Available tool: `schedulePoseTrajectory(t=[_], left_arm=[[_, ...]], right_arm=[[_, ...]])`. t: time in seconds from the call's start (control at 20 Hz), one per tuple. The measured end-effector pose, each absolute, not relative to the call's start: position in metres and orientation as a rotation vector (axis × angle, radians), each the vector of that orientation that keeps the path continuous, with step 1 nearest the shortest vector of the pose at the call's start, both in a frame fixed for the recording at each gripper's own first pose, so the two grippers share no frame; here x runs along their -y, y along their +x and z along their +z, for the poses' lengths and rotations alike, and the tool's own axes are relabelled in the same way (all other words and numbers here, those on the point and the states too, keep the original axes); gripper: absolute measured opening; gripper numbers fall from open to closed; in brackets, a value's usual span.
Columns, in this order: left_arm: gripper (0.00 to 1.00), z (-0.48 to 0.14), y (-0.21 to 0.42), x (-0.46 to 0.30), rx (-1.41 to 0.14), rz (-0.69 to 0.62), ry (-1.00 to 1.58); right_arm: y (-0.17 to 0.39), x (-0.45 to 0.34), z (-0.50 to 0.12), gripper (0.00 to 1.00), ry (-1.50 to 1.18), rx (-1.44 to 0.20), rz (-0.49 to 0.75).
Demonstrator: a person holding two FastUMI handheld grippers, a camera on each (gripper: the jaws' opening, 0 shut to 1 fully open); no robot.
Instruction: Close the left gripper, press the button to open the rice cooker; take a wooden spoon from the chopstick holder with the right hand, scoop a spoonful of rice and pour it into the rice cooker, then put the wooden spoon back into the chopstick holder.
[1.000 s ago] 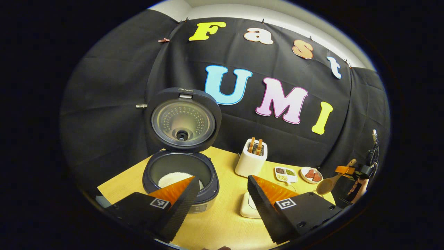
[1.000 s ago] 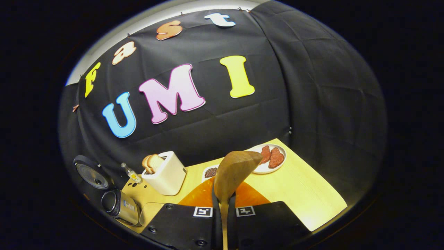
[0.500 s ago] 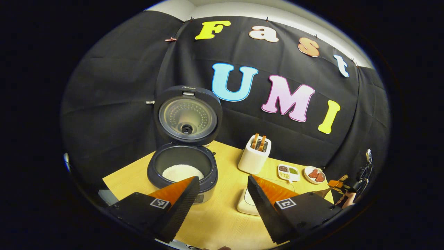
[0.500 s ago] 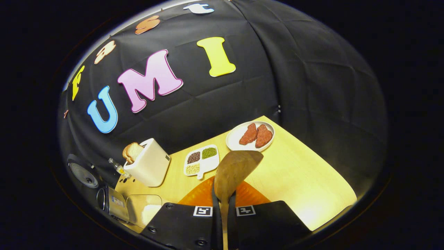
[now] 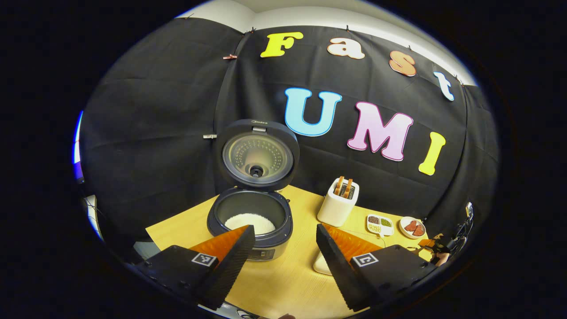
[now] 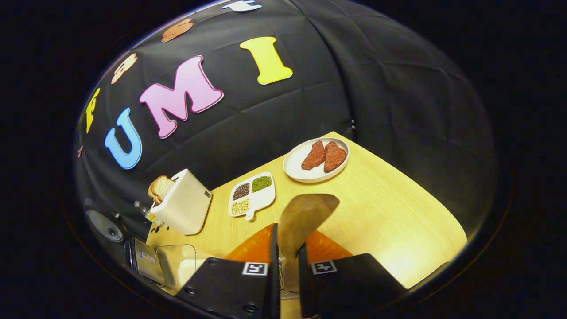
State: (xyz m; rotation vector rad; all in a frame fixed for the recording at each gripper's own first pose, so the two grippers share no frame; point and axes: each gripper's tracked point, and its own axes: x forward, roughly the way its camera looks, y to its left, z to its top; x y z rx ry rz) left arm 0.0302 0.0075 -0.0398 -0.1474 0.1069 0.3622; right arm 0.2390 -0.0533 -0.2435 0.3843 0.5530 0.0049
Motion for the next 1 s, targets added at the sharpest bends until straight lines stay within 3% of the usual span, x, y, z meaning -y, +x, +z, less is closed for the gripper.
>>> schedulePoseTrajectory(t=[0.15,0.2,0.25,0.55,1.0], left_arm=[[0.96,-0.017,0.034,-0.017,-0.069,0.346,-0.123],[0.96,-0.008,0.035,-0.022,-0.056,0.345,-0.114],[0.95,0.002,0.036,-0.027,-0.040,0.342,-0.108],[0.95,0.064,0.050,-0.071,-0.001,0.389,-0.034],[0.95,0.139,0.122,-0.122,-0.019,0.357,-0.096]], right_arm=[[0.223,0.061,-0.229,0.94,0.341,-0.518,-0.007],[0.219,0.067,-0.223,0.93,0.318,-0.501,-0.016],[0.214,0.069,-0.215,0.99,0.304,-0.482,-0.022],[0.172,0.092,-0.159,0.99,0.209,-0.367,-0.068],[0.124,0.088,-0.094,0.98,0.134,-0.246,-0.062]])
